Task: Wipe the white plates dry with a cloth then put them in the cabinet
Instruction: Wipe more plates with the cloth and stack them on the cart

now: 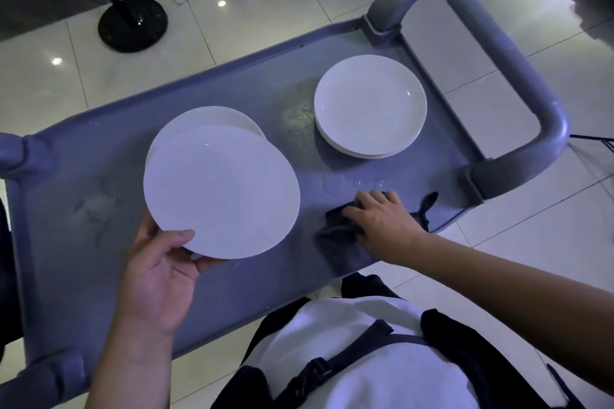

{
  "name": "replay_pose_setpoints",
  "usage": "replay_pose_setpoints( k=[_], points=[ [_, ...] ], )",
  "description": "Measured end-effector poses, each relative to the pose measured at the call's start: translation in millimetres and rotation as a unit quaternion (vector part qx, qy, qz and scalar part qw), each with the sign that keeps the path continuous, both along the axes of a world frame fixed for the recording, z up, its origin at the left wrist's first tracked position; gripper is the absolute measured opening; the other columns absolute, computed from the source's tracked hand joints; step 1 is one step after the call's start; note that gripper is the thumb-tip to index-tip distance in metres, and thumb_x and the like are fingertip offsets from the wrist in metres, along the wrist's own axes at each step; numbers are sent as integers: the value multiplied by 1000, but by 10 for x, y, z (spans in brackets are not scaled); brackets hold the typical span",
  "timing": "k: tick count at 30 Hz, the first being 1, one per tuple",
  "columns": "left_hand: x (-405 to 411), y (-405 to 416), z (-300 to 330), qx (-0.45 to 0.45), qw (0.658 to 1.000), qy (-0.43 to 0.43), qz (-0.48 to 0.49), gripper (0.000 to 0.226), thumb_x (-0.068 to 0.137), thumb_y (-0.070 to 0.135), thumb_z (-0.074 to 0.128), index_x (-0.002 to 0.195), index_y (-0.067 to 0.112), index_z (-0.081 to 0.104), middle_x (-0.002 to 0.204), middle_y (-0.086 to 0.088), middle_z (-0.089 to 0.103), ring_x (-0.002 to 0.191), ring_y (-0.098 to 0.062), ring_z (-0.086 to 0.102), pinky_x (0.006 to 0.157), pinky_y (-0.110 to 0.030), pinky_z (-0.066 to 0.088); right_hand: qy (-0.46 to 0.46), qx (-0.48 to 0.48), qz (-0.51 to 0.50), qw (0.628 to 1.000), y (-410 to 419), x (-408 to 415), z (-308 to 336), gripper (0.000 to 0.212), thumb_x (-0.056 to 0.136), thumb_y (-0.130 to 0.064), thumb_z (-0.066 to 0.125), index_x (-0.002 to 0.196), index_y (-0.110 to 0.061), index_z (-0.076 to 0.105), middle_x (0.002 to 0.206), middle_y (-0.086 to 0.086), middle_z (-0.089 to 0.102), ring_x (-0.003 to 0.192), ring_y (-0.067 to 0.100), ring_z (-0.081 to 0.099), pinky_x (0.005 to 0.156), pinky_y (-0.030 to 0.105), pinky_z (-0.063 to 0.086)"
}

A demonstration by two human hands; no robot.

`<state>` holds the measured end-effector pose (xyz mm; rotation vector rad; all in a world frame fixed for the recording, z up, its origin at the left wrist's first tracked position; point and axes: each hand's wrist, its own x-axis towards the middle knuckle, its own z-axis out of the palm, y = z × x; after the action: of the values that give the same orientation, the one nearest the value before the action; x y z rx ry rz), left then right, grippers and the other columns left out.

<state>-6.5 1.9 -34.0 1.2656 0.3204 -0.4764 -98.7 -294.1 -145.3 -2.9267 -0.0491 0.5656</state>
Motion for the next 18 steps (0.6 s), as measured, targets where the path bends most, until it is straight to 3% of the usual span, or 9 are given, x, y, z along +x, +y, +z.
replay_pose_setpoints(
  k=[2, 6, 10, 14, 18],
  points=[
    [-20, -11, 1, 9, 1000, 1, 1, 59, 94, -10, 34, 110, 34, 70, 120, 6, 69, 97, -18, 69, 64, -43, 63, -4, -16, 18, 1000, -6, 76, 22, 36, 78, -16, 65, 113, -18, 67, 105, 6, 60, 100, 33, 52, 89, 45, 39],
    [-47, -11, -36, 8, 1000, -4, 10, 58, 95, -9, 33, 118, 31, 66, 125, 5, 68, 101, -17, 72, 65, -43, 63, 61, -34, 57, 996, 55, 231, 232, 29, 84, -6, 52, 111, -16, 57, 104, 4, 64, 105, 29, 55, 99, 43, 31],
    [-44, -8, -91, 11, 1000, 5, 10, 56, 94, -8, 32, 141, 16, 54, 136, 0, 63, 115, -27, 65, 72, -48, 63, 114, -22, 84, 990, 3, 275, 370, 27, 92, -13, 49, 115, -22, 59, 111, 2, 63, 100, 30, 63, 90, 36, 45],
    [-58, -64, -83, 5, 1000, 6, 24, 53, 93, -8, 34, 123, 25, 62, 126, 3, 67, 108, -28, 62, 69, -42, 63, 128, 24, 58, 990, -196, 334, 475, 32, 95, -24, 50, 124, -33, 61, 118, -3, 63, 104, 27, 61, 87, 39, 51],
    [-93, -112, -78, 2, 1000, 11, 22, 54, 92, -8, 35, 110, 31, 67, 115, 5, 69, 87, -19, 66, 60, -37, 62, 135, 8, 31, 990, -335, 425, 379, 31, 96, -23, 51, 126, -27, 58, 121, 3, 55, 103, 28, 57, 79, 35, 44]
  ],
)
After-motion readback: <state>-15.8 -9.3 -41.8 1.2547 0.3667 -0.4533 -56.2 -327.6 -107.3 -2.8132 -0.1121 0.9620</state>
